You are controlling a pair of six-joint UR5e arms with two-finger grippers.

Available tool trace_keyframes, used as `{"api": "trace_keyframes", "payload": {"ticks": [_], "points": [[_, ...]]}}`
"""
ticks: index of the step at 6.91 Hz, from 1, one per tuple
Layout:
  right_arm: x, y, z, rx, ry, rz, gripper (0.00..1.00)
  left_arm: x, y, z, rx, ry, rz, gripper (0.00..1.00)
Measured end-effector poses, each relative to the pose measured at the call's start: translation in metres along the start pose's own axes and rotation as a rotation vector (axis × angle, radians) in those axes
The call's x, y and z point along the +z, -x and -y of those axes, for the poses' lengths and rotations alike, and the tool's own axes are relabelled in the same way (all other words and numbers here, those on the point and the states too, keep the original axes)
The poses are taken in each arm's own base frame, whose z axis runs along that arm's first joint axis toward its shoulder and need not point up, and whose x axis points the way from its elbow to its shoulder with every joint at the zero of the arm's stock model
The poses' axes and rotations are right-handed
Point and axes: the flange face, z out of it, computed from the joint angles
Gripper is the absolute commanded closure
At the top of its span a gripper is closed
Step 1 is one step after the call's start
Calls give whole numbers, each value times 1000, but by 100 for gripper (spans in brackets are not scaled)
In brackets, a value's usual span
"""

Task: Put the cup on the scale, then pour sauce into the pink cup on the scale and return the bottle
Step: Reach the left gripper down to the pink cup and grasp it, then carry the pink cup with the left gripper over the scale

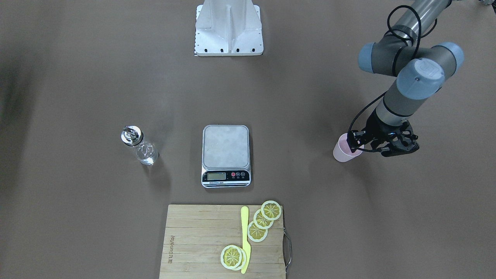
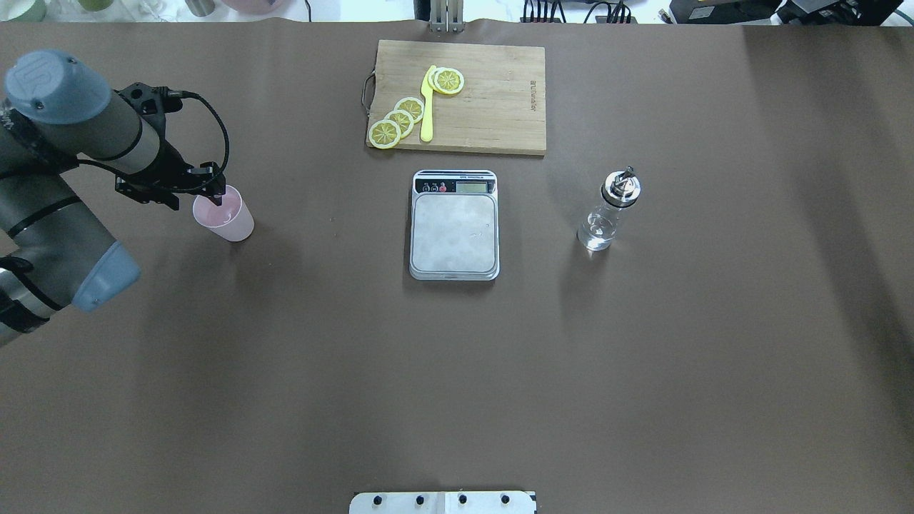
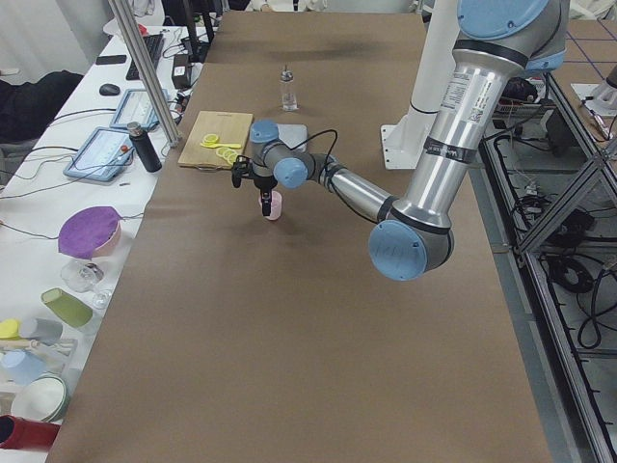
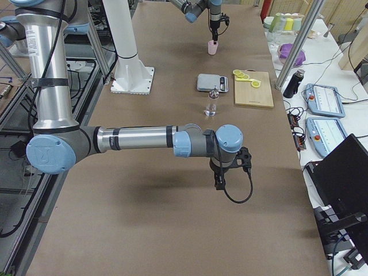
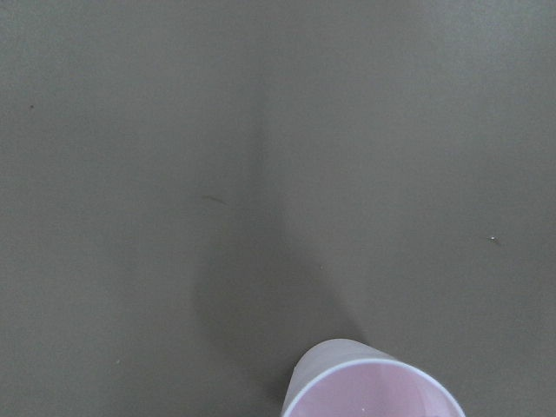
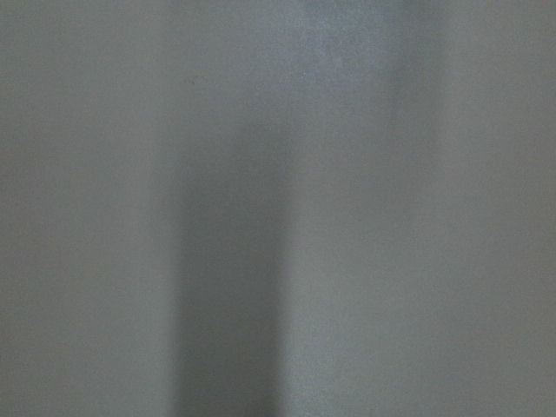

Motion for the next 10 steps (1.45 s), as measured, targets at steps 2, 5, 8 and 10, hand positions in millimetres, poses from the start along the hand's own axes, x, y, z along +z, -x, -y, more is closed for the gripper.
{"api": "trace_keyframes", "payload": {"ticks": [2,5,8,10], "points": [[-1,1,0,-2,-2,0,0,8,1,-1,-1,-5,-15,100],[-2,2,0,-4,-4,0,0,-25,-22,-8,-95,-12,-53,100],[-4,5,3,-11,-10,0,0,-100,-125,-6,-247,-4,-69,100],[-5,6,4,-15,-13,2,0,-98,-248,-50,-342,-21,-96,100]]}}
